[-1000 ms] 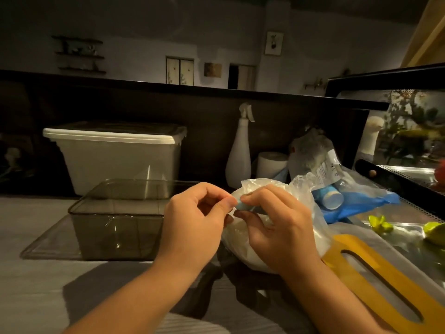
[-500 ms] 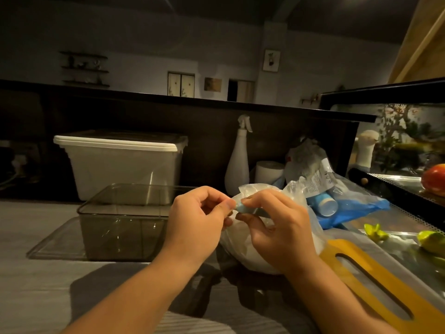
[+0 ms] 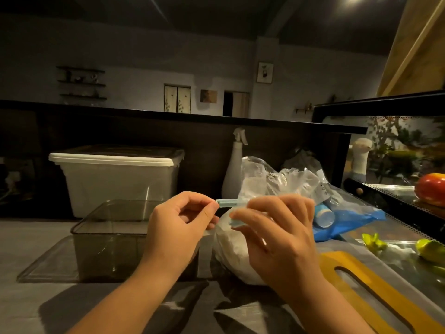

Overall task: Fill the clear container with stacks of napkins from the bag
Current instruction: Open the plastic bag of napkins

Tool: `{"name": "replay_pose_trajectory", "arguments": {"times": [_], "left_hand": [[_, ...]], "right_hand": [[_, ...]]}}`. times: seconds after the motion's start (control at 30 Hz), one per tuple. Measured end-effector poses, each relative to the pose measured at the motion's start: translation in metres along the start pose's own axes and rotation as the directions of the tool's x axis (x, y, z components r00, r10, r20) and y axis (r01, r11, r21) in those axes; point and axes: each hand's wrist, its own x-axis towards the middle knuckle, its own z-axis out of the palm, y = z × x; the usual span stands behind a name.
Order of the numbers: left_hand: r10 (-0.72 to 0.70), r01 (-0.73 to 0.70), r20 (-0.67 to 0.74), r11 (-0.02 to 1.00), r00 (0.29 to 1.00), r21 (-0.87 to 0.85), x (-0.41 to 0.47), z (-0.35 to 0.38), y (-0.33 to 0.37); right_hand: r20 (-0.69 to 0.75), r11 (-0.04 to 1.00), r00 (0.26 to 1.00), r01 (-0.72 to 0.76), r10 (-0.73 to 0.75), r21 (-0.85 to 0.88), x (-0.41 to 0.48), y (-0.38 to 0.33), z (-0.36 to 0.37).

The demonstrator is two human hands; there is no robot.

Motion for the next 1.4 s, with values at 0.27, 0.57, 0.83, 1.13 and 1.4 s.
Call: {"name": "replay_pose_trajectory", "arguments": {"times": [0.27,0.57,0.83,1.13,1.4], "left_hand": [[0.005,-0.040,-0.148,0.972,0.989,-0.230,0.004,0.000,0.005],[-0.058,0.049,-0.014,0.934,0.998,-0.354,0.004,-0.003,0.005],[-0.082,0.096,0.059,0.951,0.995,-0.293,0.004,-0.005,0.009],[-0.078,0.073,-0.069,0.995,0.995,-0.071,0.012,-0.013,-0.011],[0.072,-0.040,-0.135,0.974,0.988,0.225,0.014,-0.014,-0.023]], "right_hand": [[-0.057,0.990,0.997,-0.037,0.045,0.135,0.002,-0.002,-0.007],[0.215,0.941,0.964,-0.214,0.159,0.263,0.005,-0.007,0.010],[0.545,0.812,0.826,-0.416,0.147,0.410,0.009,-0.023,0.012],[0.572,0.789,0.761,-0.539,0.306,0.294,0.005,-0.023,0.009],[0.653,0.832,0.681,-0.538,0.332,0.137,0.006,-0.017,0.013]]}}
